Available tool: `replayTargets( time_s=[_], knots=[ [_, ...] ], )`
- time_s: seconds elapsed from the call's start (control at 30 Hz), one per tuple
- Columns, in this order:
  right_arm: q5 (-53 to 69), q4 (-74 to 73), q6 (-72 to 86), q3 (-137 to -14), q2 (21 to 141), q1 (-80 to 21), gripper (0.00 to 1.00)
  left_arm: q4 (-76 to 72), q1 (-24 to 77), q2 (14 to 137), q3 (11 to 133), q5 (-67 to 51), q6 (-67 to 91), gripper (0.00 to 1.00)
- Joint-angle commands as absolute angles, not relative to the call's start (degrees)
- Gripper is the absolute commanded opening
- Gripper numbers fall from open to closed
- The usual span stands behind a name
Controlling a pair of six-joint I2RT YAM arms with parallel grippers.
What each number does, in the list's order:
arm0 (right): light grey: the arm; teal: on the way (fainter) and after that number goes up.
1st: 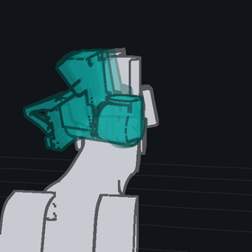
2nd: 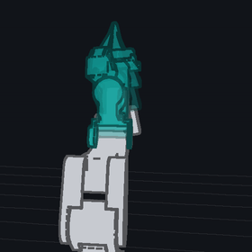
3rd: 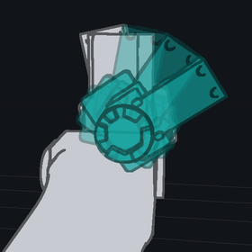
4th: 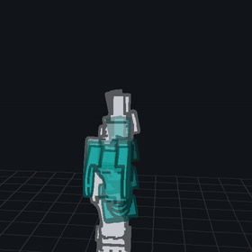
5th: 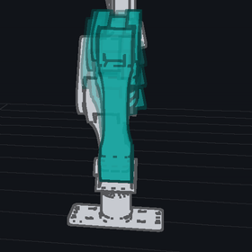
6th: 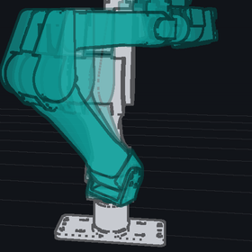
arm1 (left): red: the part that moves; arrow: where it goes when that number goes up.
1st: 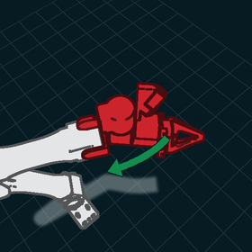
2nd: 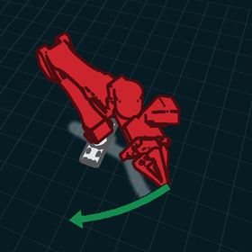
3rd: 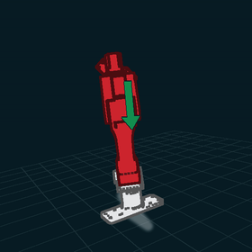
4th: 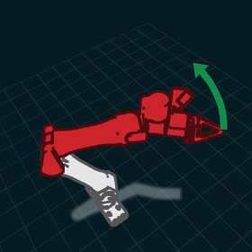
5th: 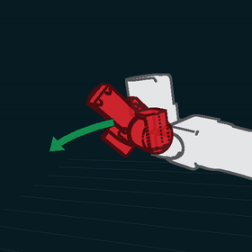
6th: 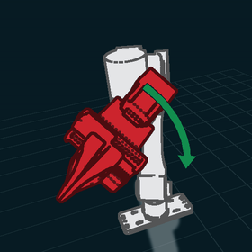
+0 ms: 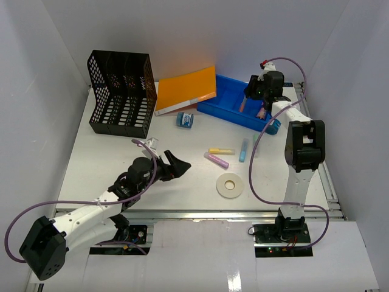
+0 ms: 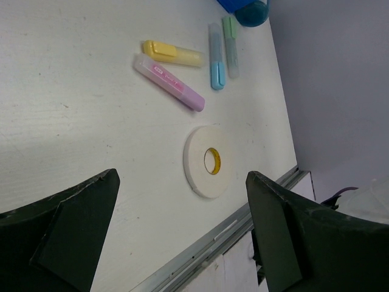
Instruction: Organize the desk
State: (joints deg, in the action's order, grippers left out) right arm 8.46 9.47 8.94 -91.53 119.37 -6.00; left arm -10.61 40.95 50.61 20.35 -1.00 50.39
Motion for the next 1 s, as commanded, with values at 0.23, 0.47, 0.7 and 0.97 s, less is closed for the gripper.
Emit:
replayTargets(
  time_s=[0.23, 0.47, 0.7, 0.97],
  knots=[
    [12.8, 4.5, 4.7, -90.0, 110.5, -3.3, 0.82, -3.0, 40.4, 55.4, 32.2, -5.7, 36.7, 0.98],
    [30.8, -15.6, -11.4, -76.3, 91.1, -2.3, 0.82, 7.3, 38.0, 62.8, 42.8, -5.5, 20.7, 0.98],
    [23.0, -18.9, -12.9, -56.3, 78.4, -2.4, 0.8, 10.5, 36.1, 69.7, 49.4, -6.4, 8.5, 0.98],
    [4.9, -14.8, -4.1, -52.1, 81.6, -6.0, 0.75, 8.6, 36.0, 68.9, 45.9, -3.0, 4.0, 0.98]
  ],
)
